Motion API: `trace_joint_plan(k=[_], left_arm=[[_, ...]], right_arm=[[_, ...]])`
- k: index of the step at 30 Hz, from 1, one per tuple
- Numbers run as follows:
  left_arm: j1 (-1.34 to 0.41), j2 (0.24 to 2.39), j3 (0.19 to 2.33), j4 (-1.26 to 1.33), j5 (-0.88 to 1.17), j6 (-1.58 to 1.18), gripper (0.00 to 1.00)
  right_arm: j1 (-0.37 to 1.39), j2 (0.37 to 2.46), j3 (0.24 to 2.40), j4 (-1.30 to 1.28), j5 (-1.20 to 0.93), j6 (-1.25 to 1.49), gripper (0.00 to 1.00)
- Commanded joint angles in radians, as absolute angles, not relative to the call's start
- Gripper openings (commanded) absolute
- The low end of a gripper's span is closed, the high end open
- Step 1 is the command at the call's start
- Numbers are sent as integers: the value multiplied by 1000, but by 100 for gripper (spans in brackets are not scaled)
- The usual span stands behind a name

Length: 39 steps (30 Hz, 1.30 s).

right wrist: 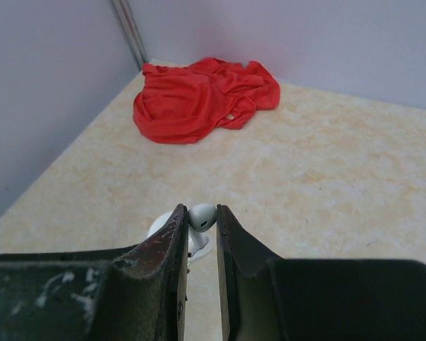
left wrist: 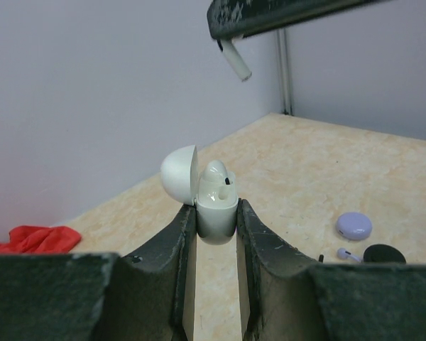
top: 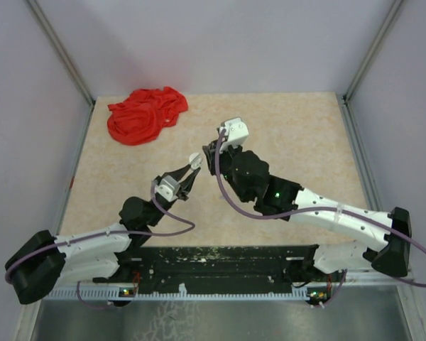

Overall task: Insert the wireless bluetooth earbuds into the charging case
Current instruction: Pick up the earbud from the center of the board, then place the earbud in the charging case.

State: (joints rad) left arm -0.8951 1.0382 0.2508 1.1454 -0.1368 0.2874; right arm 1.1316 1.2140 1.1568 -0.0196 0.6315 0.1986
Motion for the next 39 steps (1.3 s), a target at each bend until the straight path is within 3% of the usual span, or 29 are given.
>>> trace_joint_plan(k=[1,18,39], left_arm=[[-892,1042,302,1236,-103,281,0],[-894,1029,328,1206,-108,173,0],[-893,1001,325,1214,-110,125,0]], right_arm=[[1175,1201,1098,201,672,115,8],[1218,1189,954,446,636,66,8],[1218,1244,935,475,642,61,7]])
